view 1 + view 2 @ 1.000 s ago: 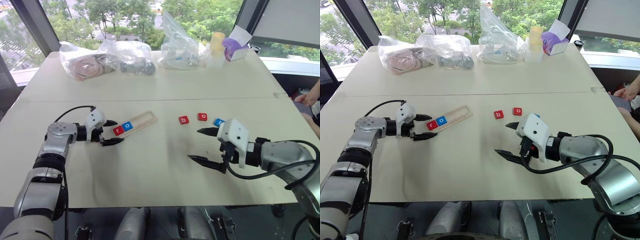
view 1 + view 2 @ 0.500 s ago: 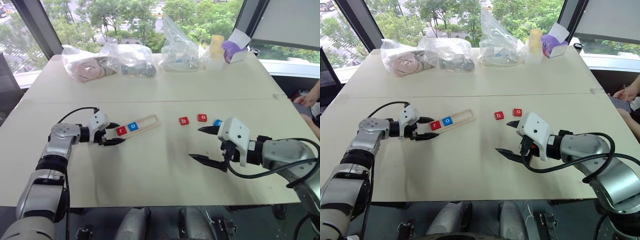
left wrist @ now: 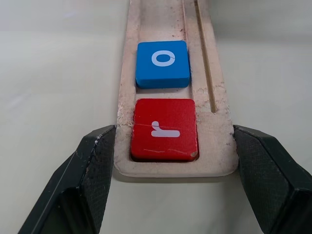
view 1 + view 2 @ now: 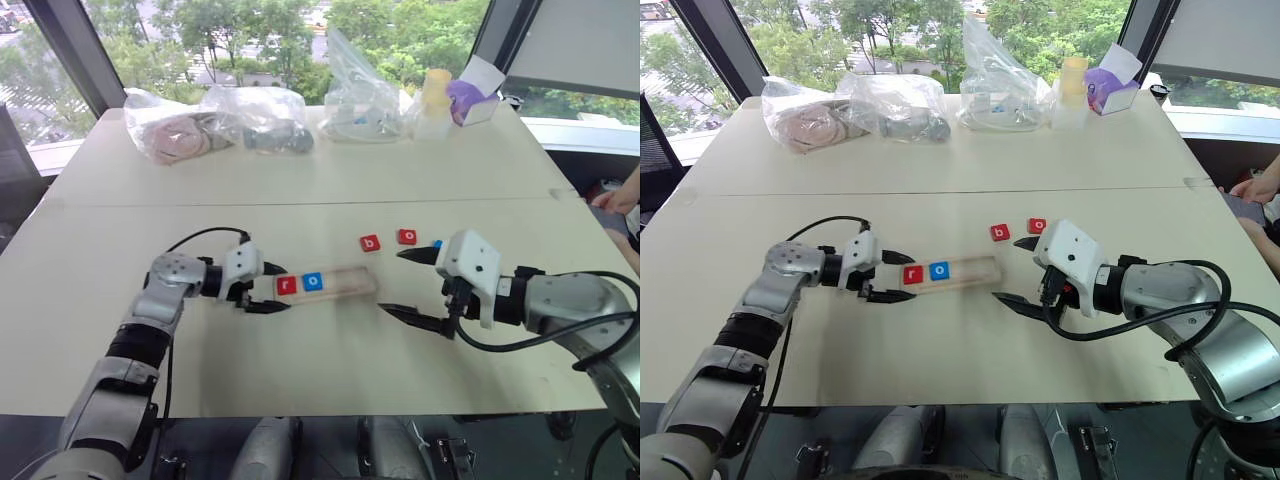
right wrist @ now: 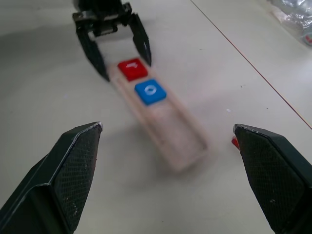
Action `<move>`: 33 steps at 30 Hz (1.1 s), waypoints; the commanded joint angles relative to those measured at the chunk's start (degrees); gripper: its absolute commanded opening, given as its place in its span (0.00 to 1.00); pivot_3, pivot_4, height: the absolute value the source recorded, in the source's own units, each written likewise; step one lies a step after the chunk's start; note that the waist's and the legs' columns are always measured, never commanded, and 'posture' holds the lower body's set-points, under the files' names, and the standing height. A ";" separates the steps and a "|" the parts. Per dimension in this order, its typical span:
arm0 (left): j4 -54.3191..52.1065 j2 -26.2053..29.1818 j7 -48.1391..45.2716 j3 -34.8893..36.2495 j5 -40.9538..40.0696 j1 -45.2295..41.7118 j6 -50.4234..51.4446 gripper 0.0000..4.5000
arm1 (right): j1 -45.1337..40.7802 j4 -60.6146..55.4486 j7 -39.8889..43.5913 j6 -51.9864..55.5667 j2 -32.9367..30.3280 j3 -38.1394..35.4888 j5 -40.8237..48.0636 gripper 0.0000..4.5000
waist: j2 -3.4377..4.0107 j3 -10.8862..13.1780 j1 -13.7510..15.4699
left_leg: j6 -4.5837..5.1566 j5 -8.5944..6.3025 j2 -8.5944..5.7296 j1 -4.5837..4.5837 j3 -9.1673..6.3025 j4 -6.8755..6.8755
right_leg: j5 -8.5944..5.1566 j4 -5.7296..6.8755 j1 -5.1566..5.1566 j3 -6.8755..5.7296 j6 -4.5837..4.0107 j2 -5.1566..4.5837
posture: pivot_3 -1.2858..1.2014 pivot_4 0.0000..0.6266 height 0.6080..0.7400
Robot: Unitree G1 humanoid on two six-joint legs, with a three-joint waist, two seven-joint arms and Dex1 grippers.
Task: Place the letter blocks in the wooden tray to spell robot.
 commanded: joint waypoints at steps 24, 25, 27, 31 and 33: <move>-20.16 4.63 3.37 -7.81 2.28 11.58 7.87 0.69 | -0.78 -0.46 0.46 -1.19 -0.91 0.52 -0.51 1.00 | -0.02 0.01 -0.22 | -0.01 -0.01 0.06 0.00 0.00 -0.13 | -0.14 -0.04 -0.07 0.03 -0.15 0.01 | 0.52 0.24 1.00; -20.34 4.72 3.62 -7.89 2.35 11.63 8.10 0.69 | -0.79 -0.40 0.52 -1.28 -0.94 0.54 -0.53 1.00 | -0.02 0.01 -0.25 | -0.01 -0.01 0.06 0.00 0.00 -0.13 | -0.14 -0.04 -0.07 0.02 -0.15 0.01 | 0.52 0.24 1.00; -20.49 4.75 5.54 -7.74 3.16 12.18 8.31 0.69 | -0.94 -0.21 0.67 -1.50 -0.99 0.72 -0.57 1.00 | -0.01 0.01 -0.21 | -0.01 -0.01 0.06 0.00 0.00 -0.14 | -0.14 -0.05 -0.07 0.02 -0.15 0.01 | 0.52 0.24 1.00; -21.43 5.06 6.65 -7.74 2.76 13.25 9.47 0.69 | -1.28 0.07 0.86 -1.68 -0.94 1.10 -0.66 1.00 | -0.01 0.01 -0.15 | -0.01 -0.01 0.06 0.01 0.00 -0.13 | -0.15 -0.07 -0.05 0.02 -0.16 0.00 | 0.52 0.24 1.00; -21.91 5.25 6.83 -7.85 2.54 13.62 10.19 0.69 | -1.46 0.22 1.02 -1.71 -0.91 1.29 -0.74 1.00 | -0.01 0.01 -0.12 | -0.01 -0.01 0.06 0.02 0.00 -0.13 | -0.15 -0.12 -0.02 0.02 -0.17 0.00 | 0.52 0.24 1.00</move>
